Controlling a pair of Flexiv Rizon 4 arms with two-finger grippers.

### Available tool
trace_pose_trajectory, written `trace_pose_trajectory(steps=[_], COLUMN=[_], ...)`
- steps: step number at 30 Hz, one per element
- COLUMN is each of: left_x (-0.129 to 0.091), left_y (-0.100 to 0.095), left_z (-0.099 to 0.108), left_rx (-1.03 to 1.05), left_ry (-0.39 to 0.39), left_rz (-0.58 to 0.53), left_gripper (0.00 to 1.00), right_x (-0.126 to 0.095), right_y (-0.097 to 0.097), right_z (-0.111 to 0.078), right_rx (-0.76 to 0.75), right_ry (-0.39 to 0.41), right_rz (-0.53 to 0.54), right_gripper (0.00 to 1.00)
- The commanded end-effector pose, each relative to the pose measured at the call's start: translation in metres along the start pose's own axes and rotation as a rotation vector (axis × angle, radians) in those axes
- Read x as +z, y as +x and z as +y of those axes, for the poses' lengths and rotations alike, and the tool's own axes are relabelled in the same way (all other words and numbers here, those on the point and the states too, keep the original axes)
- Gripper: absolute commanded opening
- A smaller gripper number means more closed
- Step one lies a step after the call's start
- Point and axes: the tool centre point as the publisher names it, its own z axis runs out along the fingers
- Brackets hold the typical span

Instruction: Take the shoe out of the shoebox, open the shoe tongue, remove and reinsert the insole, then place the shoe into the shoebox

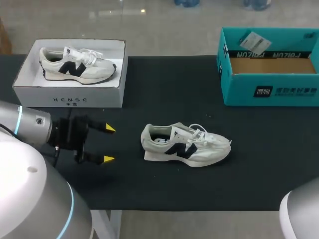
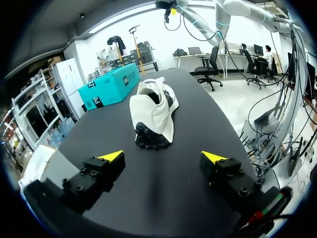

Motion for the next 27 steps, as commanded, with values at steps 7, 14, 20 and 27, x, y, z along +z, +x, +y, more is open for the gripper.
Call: trace_pose_trajectory(steps=[7, 14, 20, 27], left_x=[0.026, 0.043, 0.055, 0.065], left_y=[-0.033, -0.029, -0.028, -0.025], left_z=[0.03, 0.031, 0.025, 0.02], left_rx=[-0.053, -0.069, -0.05, -0.042], left_ry=[0.024, 0.057, 0.115, 0.17], left_rz=[0.146, 0.192, 0.216, 0.252], left_gripper=[1.0, 1.0, 1.0, 1.0], right_x=[-0.001, -0.001, -0.001, -0.001], right_y=[0.0, 0.0, 0.0, 0.0], right_z=[0.004, 0.004, 0.004, 0.004], right_rx=[0.001, 0.001, 0.001, 0.001], right_ry=[0.009, 0.009, 0.009, 0.009], right_rz=[0.0, 0.0, 0.0, 0.0], right_gripper=[1.0, 1.0, 1.0, 1.0])
